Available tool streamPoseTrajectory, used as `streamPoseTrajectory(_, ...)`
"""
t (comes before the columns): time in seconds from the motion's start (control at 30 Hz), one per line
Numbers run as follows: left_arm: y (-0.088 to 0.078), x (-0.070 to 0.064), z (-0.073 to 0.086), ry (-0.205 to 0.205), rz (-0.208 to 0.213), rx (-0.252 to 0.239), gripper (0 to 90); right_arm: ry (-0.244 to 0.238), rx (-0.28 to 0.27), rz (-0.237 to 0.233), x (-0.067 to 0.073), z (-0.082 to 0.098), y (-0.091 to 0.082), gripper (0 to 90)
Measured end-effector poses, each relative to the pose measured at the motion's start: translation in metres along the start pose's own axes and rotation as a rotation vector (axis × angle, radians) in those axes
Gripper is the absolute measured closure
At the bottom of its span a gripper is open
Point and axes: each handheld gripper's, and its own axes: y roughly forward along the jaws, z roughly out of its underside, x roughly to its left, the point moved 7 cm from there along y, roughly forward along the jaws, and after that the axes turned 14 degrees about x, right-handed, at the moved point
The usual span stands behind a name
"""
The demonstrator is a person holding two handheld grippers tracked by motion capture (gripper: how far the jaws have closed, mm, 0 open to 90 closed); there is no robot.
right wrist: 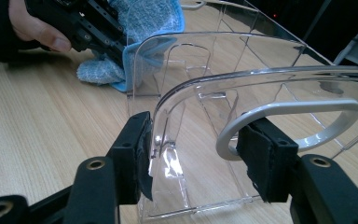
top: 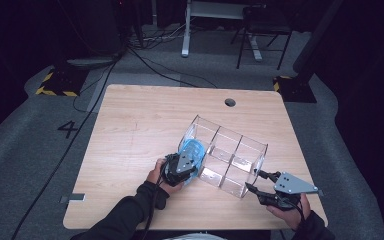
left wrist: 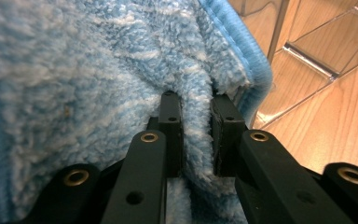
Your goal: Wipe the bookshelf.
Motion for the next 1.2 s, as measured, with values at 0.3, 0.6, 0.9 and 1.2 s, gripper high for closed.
streamPoseTrajectory(0.3,-0.039,0.009,-0.037,0.056,-0.072,-0.074,76.8,0.014,0.02,-0.001,-0.004,0.002,-0.004,48.5)
streamPoseTrajectory(0.6,-0.066,0.012,-0.058,0.046,-0.059,-0.192,76.6,0.02,0.012,-0.03,-0.007,0.006,-0.007,51.6)
streamPoseTrajectory(0.9,-0.073,0.021,-0.067,-0.065,0.043,-0.354,76.7,0.021,0.01,-0.029,-0.008,0.006,-0.006,51.9)
streamPoseTrajectory(1.2,-0.043,0.011,-0.053,-0.078,0.087,-0.3,77.3,0.019,0.011,-0.019,-0.007,0.007,-0.007,51.9)
